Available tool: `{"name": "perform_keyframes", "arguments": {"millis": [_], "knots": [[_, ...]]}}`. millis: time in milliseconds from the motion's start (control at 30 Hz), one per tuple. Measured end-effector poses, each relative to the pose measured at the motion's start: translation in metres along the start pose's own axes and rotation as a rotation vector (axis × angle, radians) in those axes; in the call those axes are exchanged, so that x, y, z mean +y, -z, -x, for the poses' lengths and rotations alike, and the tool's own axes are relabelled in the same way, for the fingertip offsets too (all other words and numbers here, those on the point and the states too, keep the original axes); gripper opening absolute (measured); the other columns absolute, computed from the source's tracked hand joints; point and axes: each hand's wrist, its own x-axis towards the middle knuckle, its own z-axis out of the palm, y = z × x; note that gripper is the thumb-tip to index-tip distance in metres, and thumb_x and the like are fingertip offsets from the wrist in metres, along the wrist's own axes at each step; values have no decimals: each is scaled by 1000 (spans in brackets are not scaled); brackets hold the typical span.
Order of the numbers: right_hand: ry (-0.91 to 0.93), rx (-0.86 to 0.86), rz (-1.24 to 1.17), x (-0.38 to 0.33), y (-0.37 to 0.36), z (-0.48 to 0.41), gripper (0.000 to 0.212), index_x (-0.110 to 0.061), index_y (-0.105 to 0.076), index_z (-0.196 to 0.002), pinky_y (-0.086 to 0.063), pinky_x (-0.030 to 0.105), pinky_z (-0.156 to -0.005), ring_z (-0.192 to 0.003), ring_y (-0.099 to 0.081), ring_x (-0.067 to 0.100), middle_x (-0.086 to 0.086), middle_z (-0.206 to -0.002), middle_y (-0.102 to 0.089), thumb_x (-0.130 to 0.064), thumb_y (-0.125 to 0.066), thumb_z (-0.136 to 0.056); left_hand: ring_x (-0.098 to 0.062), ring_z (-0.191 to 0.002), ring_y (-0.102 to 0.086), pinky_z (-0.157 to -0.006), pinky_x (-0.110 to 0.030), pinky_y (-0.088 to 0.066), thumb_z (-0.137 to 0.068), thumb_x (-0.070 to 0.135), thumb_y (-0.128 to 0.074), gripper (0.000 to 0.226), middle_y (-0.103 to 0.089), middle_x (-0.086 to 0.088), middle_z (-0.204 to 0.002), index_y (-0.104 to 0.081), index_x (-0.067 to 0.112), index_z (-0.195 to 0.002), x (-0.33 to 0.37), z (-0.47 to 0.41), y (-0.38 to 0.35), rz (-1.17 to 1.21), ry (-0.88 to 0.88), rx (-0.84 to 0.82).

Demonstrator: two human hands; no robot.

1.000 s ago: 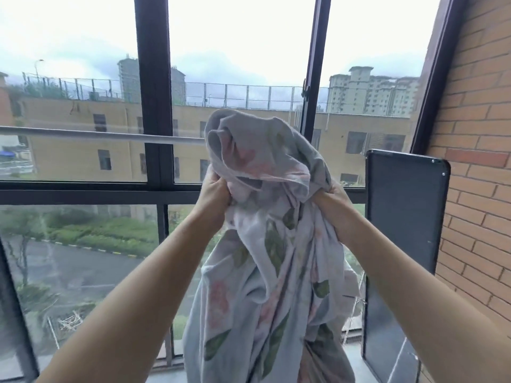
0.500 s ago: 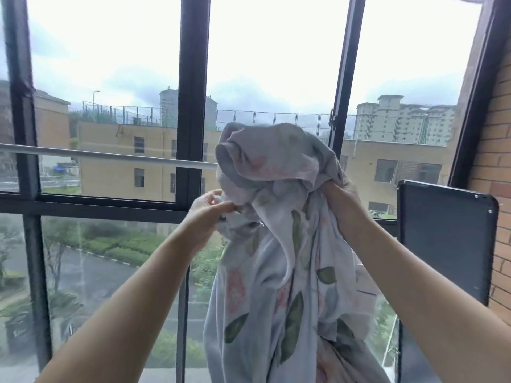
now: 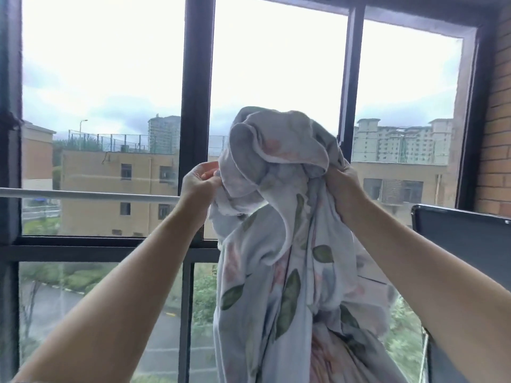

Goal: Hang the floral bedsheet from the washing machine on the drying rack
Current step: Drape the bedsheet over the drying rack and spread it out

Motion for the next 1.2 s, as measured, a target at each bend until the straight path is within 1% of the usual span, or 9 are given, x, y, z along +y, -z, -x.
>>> {"name": "perform_keyframes", "arguments": {"millis": [133,267,367,533,667,867,1000,1100,1200], "knots": [[24,81,9,-3,-38,-38,30,-11,-65,-113,-57,32,-73,-76,-65,22,7,-87,-68,-11,-65,-83,-12,-104,-54,-84,-27,-45,-88,31,-63,48,-51,5,-121,-45,20,-131,-3,-25,14,-422,-107,-90],[75,181,57,-17,-72,-78,43,-8,-60,-120,-56,31,-66,-80,-63,26,9,-90,-64,-7,-57,-78,-12,-102,-51,-79,-26,-37,-63,72,-59,78,-51,5,-116,-44,21,-120,-14,-20,24,-580,-41,-160],[66,248,144,-23,-95,-103,48,-14,-52,-129,-45,19,-48,-72,-61,17,4,-92,-63,-7,-51,-81,-13,-87,-60,-65,-27,-43,-63,57,-67,59,-64,1,-95,-56,19,-106,-10,-39,20,-677,-18,-330],[-42,250,456,1,-93,-136,39,-9,-54,-119,-45,23,-56,-79,-60,19,7,-101,-63,-25,-59,-83,-23,-76,-59,-62,-31,-42,-80,22,-64,12,-66,-9,-77,-67,10,-82,-23,-88,19,-788,-242,-67],[-255,53,684,50,-58,-144,51,-2,-49,-132,-46,13,-51,-75,-53,17,8,-112,-56,-33,-59,-93,-30,-91,-63,-71,-32,-46,-82,26,-54,22,-69,-9,-92,-67,15,-96,-56,-115,25,-1018,-144,-193],[-479,-65,888,77,-39,-141,65,-9,-50,-130,-48,43,-89,-98,-59,36,20,-124,-57,-61,-42,-92,-28,-83,-56,-75,-34,-44,-88,24,-45,28,-66,-6,-98,-61,21,-110,-74,-125,20,-1264,-115,-169],[-209,-95,1317,77,-27,-136,71,-10,-42,-140,-43,39,-91,-118,-50,32,16,-142,-45,-63,-23,-95,-25,-79,-50,-71,-32,-39,-89,22,-43,28,-64,-7,-95,-61,20,-109,-75,-125,16,-1335,-98,-150],[125,122,1328,85,2,-109,53,-16,-51,-111,-41,33,-69,-90,-54,21,9,-116,-57,-62,-31,-94,-27,-80,-52,-70,-33,-41,-87,22,-41,30,-61,-5,-92,-61,22,-110,-75,-126,17,-1369,-58,-144],[-160,37,1248,99,34,-80,72,-19,-42,-117,-45,36,-71,-90,-56,21,5,-113,-57,-79,-43,-77,-28,-84,-53,-72,-34,-42,-86,22,-41,31,-63,-8,-99,-60,21,-110,-74,-124,14,-1380,-32,-152]]}}
